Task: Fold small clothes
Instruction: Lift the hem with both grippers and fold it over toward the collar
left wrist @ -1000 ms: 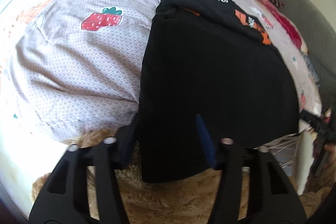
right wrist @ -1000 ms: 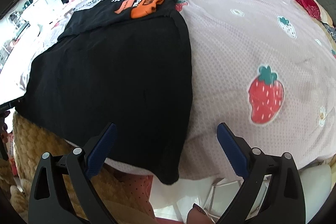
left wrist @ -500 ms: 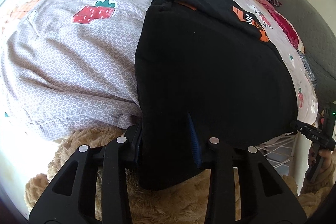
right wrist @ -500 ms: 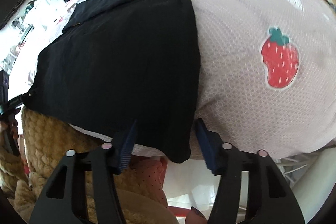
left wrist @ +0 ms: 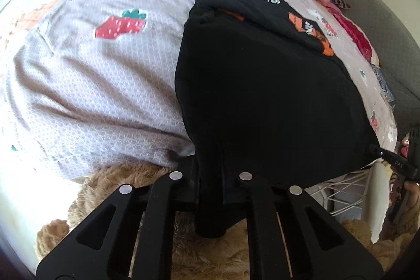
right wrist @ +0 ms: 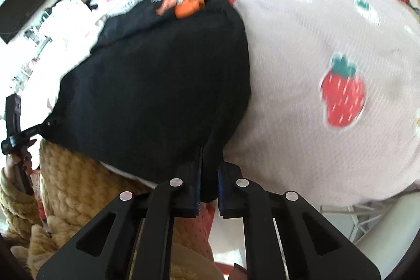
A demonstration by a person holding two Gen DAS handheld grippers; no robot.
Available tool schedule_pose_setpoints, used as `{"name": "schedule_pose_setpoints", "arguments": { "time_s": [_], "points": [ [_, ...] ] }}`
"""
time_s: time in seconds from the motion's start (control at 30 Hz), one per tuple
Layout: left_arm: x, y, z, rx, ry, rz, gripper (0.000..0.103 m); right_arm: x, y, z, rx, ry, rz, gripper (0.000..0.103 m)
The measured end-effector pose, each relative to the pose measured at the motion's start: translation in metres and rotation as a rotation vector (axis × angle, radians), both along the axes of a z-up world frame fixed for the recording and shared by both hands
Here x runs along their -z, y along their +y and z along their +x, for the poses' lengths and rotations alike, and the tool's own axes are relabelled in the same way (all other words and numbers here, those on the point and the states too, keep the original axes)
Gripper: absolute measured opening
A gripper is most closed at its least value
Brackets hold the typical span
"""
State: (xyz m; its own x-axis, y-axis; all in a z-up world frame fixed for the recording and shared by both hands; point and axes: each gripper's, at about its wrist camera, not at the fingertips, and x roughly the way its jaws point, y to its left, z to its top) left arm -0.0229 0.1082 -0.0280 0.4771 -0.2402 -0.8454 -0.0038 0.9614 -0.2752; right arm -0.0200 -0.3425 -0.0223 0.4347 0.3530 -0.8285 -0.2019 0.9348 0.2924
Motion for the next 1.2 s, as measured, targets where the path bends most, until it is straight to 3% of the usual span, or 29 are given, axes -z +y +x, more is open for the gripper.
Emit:
{"name": "schedule_pose_setpoints", "arguments": {
  "time_s": [0.1, 0.37, 0.63, 1.03, 1.2],
  "points": [
    [-0.014, -0.001, 0.001, -0.004, -0.044, 0.003, 0.003, -0.016, -0.002, 0.01, 0.009, -0.05, 0.029, 0.008],
    [-0.056, 0.011, 0.013, -0.042, -0.159, -0.087, 0.003, -0.062, -0.007, 0.029, 0.031, -0.231, 0.095, 0.008],
    [-0.089, 0.017, 0.028, -0.077, -0.239, -0.131, 0.003, -0.082, -0.008, 0.048, 0.064, -0.325, 0.145, 0.008],
    [-0.101, 0.03, 0.057, -0.115, -0.284, -0.192, 0.003, -0.105, -0.013, 0.073, 0.114, -0.42, 0.178, 0.008],
    [-0.108, 0.03, 0.071, -0.123, -0.302, -0.184, 0.003, -0.113, -0.009, 0.085, 0.118, -0.454, 0.162, 0.008]
  ]
}}
